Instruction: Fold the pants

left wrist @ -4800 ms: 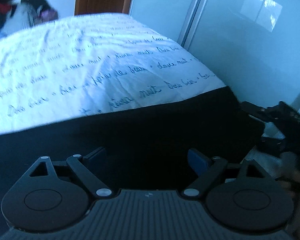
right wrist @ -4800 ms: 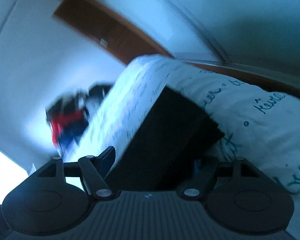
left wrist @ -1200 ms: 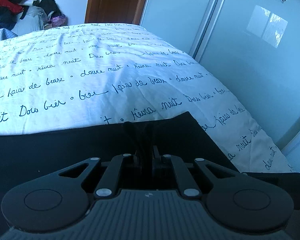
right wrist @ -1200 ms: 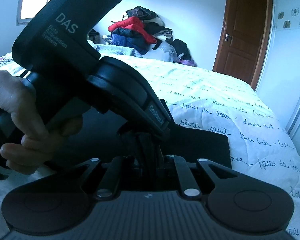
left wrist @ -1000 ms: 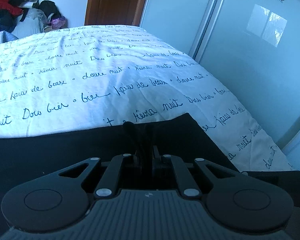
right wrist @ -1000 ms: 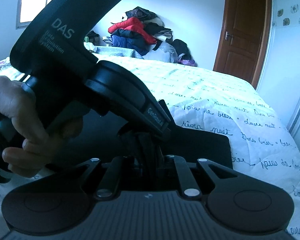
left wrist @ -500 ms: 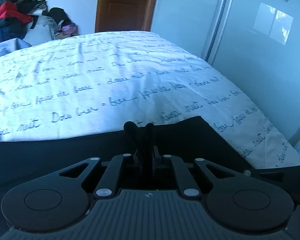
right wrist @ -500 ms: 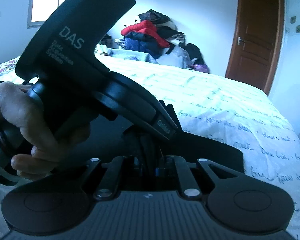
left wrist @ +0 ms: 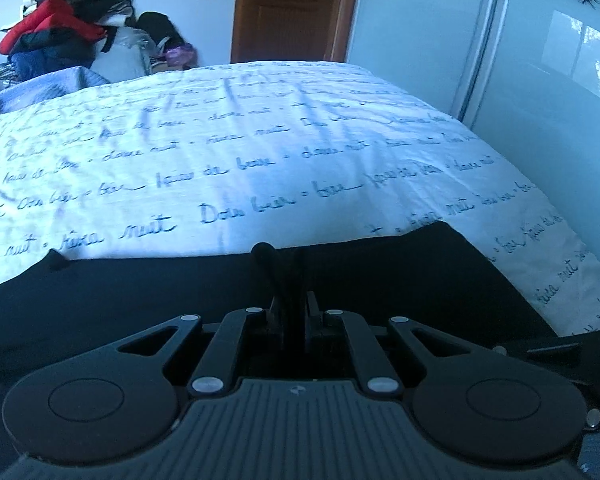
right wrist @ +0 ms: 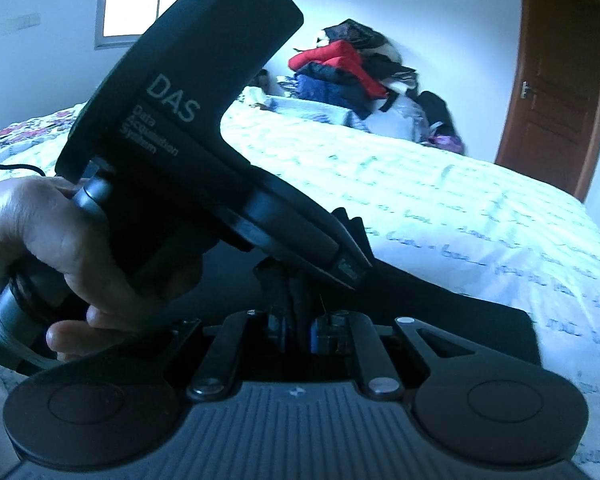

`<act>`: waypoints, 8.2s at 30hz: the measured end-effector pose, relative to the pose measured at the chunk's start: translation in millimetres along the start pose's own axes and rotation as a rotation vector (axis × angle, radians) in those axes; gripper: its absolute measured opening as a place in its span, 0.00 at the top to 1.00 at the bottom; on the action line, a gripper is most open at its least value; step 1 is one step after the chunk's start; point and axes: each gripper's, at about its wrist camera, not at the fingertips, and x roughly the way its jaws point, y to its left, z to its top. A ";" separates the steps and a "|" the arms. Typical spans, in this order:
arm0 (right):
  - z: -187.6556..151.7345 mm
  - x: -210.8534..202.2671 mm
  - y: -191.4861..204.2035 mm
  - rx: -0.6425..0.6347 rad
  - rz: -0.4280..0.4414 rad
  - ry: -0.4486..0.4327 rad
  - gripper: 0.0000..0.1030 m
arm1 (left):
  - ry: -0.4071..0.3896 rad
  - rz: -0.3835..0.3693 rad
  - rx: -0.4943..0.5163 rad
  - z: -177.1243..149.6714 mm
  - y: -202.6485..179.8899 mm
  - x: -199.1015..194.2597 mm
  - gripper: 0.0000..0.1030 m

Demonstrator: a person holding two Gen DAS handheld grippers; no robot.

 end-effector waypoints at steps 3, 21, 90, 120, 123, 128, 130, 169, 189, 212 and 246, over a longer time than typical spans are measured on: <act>2.9 4.7 3.7 0.002 0.023 0.006 0.89 | 0.001 0.007 -0.013 -2.3 9.6 -2.4 0.87; 15.8 18.4 3.2 -0.053 0.086 0.015 0.89 | -0.005 0.048 -0.055 -10.8 47.7 -14.5 0.87; 9.4 31.5 -43.1 0.134 0.267 0.159 0.32 | -0.007 0.301 -0.235 -34.9 143.2 -60.6 0.53; 97.2 26.4 62.9 -0.266 0.375 -0.010 0.31 | -0.127 0.557 -0.473 -131.6 208.5 -209.4 0.29; 98.4 39.0 108.6 -0.436 0.351 -0.030 0.31 | -0.150 0.600 -0.616 -141.4 238.9 -231.4 0.37; 75.9 49.7 167.4 -0.628 0.375 -0.038 0.31 | -0.152 0.515 -0.815 -158.1 274.1 -251.8 0.38; 64.9 54.8 184.0 -0.698 0.362 -0.038 0.31 | -0.144 0.452 -0.862 -161.3 279.7 -252.4 0.37; 145.0 82.5 96.5 -0.122 0.661 -0.017 0.85 | -0.294 -0.218 -1.379 -177.1 345.1 -159.1 0.34; 119.2 157.7 107.2 -0.092 0.502 0.170 0.85 | -0.250 0.273 -0.868 -120.5 276.7 -174.1 0.77; 125.2 72.1 17.4 0.238 0.527 -0.084 0.84 | -0.400 0.332 -0.462 -37.8 124.9 -192.1 0.78; 46.0 8.2 -129.4 0.578 0.295 -0.192 0.84 | -0.337 0.088 -0.138 15.1 -25.9 -85.4 0.72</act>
